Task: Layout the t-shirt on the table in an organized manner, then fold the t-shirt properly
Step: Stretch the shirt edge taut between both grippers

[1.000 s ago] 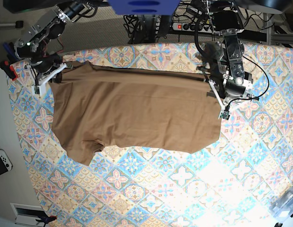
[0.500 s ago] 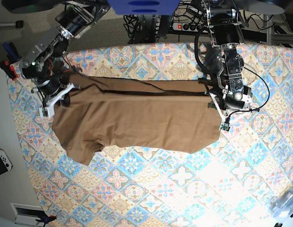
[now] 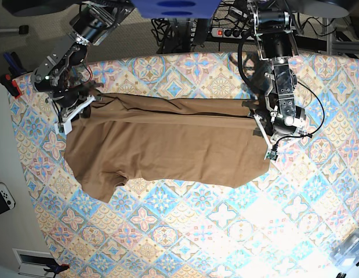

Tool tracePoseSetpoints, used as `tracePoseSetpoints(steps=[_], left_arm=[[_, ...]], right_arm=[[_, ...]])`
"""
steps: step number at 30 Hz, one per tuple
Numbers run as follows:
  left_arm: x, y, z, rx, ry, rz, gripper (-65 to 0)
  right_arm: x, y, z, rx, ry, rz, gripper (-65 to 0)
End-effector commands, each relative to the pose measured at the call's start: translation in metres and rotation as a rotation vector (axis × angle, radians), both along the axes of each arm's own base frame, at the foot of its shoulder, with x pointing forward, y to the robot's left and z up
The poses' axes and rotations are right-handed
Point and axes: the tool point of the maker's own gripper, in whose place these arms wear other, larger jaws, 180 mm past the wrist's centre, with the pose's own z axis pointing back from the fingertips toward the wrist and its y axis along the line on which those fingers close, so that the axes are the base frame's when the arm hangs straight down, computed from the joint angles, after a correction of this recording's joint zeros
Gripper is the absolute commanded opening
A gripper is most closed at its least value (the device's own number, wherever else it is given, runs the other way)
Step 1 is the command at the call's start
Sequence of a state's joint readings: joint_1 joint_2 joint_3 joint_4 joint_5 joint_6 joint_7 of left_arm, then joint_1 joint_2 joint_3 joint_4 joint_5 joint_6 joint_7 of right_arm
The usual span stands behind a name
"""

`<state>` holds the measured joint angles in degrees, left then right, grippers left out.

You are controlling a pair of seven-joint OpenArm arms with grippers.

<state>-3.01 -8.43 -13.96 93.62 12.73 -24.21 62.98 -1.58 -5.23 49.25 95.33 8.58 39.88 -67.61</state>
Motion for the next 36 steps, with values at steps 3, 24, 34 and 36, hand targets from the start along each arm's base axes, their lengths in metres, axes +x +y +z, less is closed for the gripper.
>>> tracePoseSetpoints(steps=[3, 24, 34, 36], left_arm=[[0.011, 0.004, 0.012, 0.013, -0.048, 0.001, -65.0], [0.015, -0.025, 0.073, -0.010, -0.265, -0.032, -26.7], [-0.011, -0.043, 0.064, -0.054, -0.342, -0.099, -25.8], [-0.016, -0.043, 0.060, -0.055, -0.331, -0.100, -25.8]], right_arm=[[0.013, -0.003, 0.013, -0.005, -0.064, -0.001, -65.0], [0.023, -0.021, 0.070, -0.142, -0.204, -0.015, -31.4], [-0.023, -0.084, 0.060, -0.150, -0.156, -0.255, -31.6], [-0.034, -0.092, 0.051, -0.134, -0.132, -0.297, -31.6]])
